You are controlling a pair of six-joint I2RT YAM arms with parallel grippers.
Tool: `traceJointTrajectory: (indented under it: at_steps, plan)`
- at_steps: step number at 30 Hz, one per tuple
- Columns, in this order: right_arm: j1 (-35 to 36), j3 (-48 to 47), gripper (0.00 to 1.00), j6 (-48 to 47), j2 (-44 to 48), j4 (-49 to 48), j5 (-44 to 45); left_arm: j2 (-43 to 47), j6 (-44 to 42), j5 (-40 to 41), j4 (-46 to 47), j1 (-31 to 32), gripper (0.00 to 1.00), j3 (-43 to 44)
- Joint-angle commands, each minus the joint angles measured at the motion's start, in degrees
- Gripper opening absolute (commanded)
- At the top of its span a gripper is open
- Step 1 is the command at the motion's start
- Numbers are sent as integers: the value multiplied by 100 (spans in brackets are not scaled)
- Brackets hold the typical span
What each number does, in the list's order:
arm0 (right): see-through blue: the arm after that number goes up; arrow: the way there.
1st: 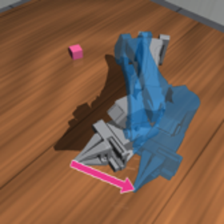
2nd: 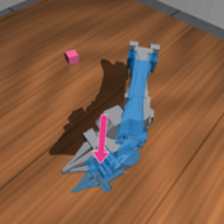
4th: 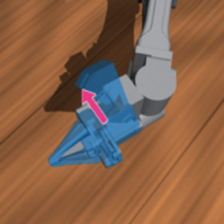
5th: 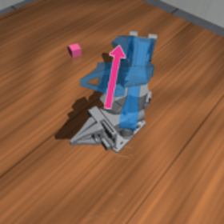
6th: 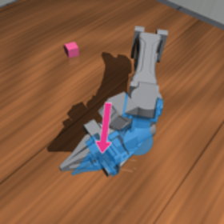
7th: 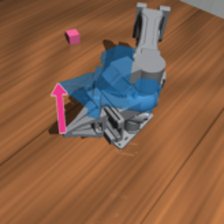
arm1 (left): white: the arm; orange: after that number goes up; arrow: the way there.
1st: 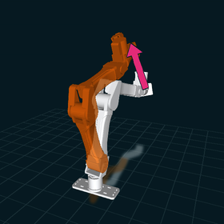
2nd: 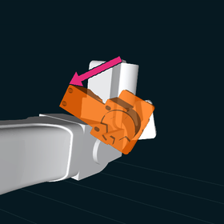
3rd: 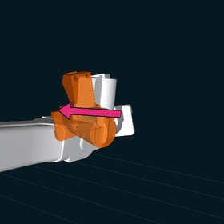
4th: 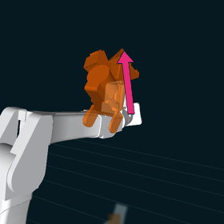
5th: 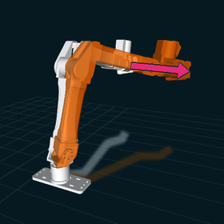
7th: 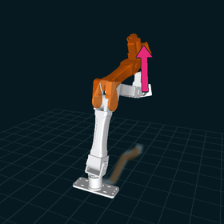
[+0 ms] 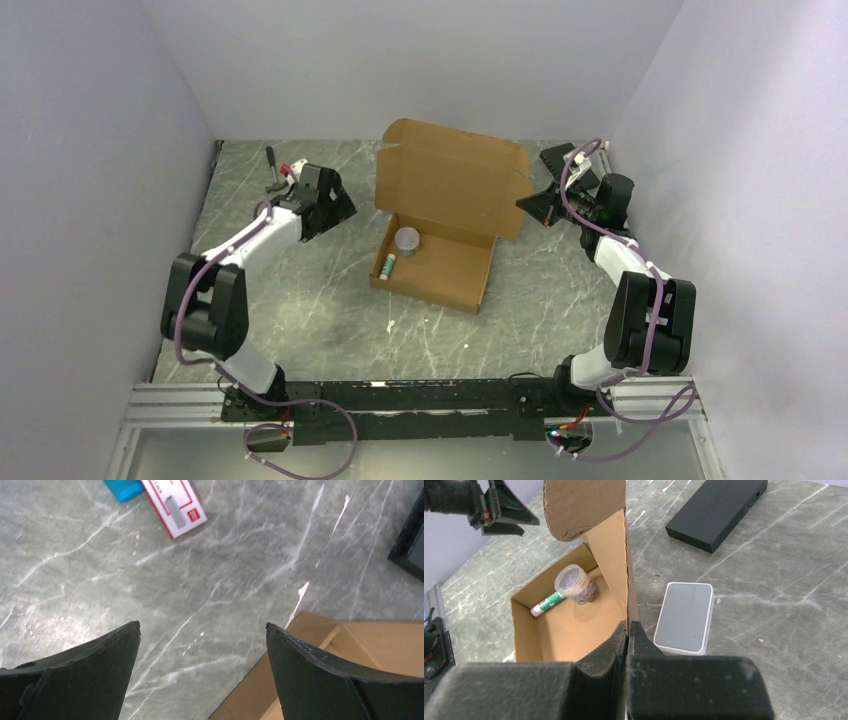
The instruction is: Fold the paper box
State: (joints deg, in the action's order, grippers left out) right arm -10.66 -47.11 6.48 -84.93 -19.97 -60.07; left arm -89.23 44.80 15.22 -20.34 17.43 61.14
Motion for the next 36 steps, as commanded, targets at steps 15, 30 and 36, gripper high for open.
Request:
traceJointTrajectory:
  at_steps: [15,30,36]
  plan:
    - [28,-125,0,-82,64,-174,-136,-2200,420,-196,-1417,-799,77,2434]
    - [33,-121,0,-101,51,-165,-127,-3297,85,-346,-1724,-996,80,3413]
    - [29,-114,0,-103,31,-174,-129,-3543,251,-277,-1965,-1031,80,3719]
